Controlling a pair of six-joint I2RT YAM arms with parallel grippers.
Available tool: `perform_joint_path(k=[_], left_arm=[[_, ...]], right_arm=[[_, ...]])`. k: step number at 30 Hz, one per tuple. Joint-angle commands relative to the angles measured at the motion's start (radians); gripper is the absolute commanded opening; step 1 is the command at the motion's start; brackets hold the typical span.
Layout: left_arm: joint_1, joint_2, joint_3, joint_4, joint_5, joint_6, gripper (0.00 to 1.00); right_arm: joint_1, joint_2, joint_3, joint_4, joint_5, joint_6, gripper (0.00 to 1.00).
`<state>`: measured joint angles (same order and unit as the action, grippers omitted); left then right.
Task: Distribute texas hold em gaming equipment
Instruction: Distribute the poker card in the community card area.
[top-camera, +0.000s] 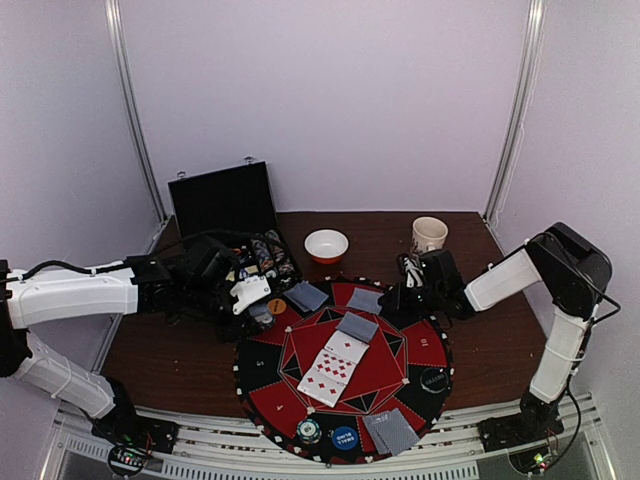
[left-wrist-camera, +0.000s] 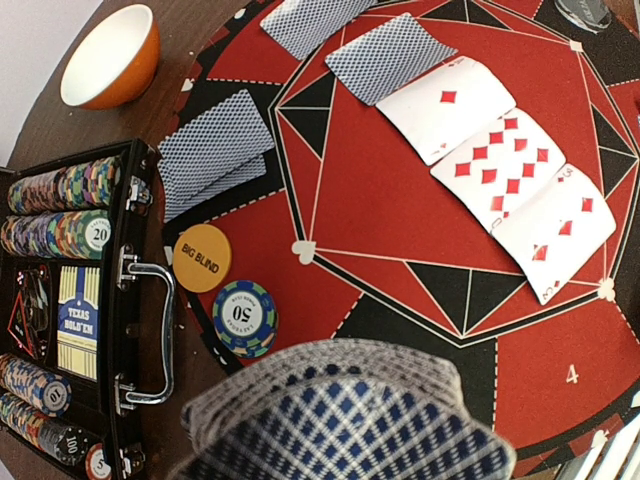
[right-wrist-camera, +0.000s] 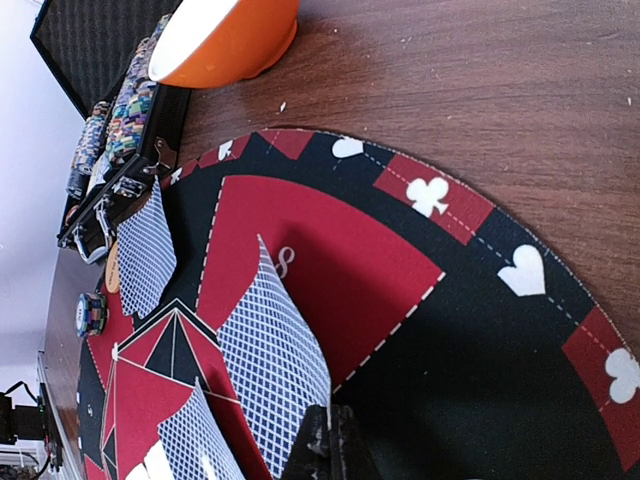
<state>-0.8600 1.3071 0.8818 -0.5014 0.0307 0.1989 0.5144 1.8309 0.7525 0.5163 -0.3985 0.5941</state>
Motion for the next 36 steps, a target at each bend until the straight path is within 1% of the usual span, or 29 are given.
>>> perform_joint_path(k=[1, 20, 36], left_arm=[[-0.001, -0.007, 0.011, 0.036, 0.012, 0.002, 0.40], [-0.002, -0.006, 0.010, 0.037, 0.011, 0.000, 0.41], [-0.001, -0.003, 0.011, 0.037, 0.011, 0.000, 0.41]], right_arm=[[-0.005, 0.008, -0.022, 0.014, -0.009, 0.008, 0.00], [-0.005, -0.002, -0.073, 0.060, 0.006, 0.073, 0.00], [-0.005, -0.026, -0.107, 0.079, -0.008, 0.102, 0.13]])
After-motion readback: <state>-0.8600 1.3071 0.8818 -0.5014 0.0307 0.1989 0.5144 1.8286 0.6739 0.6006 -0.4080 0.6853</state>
